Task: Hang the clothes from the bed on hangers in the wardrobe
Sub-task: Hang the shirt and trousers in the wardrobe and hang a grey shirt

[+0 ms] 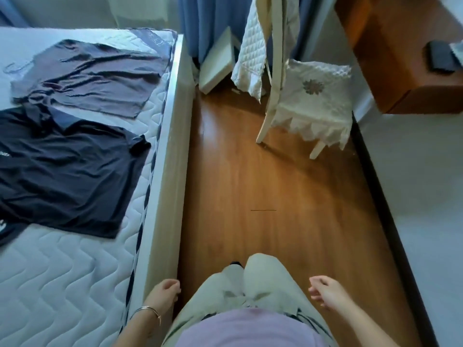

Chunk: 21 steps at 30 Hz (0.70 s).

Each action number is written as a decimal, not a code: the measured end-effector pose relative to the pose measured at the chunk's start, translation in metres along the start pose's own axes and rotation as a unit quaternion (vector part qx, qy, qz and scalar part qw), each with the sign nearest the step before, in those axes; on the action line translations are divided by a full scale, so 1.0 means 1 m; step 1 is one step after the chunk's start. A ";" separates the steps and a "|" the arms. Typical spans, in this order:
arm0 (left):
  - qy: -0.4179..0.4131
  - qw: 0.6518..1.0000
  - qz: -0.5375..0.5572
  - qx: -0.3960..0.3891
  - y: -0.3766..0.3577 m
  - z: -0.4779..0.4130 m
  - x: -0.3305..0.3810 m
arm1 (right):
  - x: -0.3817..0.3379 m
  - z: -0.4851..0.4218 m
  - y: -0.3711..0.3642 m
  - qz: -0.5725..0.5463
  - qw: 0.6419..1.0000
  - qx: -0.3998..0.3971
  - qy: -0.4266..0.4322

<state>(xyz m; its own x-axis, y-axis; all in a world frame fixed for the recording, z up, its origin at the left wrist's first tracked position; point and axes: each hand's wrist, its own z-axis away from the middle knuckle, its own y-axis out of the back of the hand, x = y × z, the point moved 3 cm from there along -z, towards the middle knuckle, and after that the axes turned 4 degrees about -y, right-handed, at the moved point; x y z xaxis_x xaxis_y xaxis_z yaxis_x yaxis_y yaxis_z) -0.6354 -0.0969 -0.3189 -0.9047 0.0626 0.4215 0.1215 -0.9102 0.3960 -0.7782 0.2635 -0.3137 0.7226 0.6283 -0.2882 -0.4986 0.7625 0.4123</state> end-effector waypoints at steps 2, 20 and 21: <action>-0.041 0.998 0.048 0.010 0.012 -0.016 0.042 | -0.031 -0.010 0.003 0.022 1.000 -0.008 -0.004; 0.105 0.956 0.258 0.097 0.098 -0.193 0.271 | -0.488 -0.176 0.053 0.195 0.975 -0.055 0.089; 0.095 0.952 0.274 0.103 0.105 -0.202 0.286 | -0.522 -0.180 0.046 0.182 0.975 -0.056 0.117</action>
<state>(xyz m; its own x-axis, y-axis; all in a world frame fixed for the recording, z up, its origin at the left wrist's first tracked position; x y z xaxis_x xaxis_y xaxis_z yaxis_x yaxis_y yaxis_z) -0.9640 -0.2576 -0.3213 -0.7381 -0.4910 0.4628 0.6556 -0.6840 0.3200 -1.2644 -0.0012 -0.2996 0.3657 0.8685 -0.3345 -0.7601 0.4861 0.4312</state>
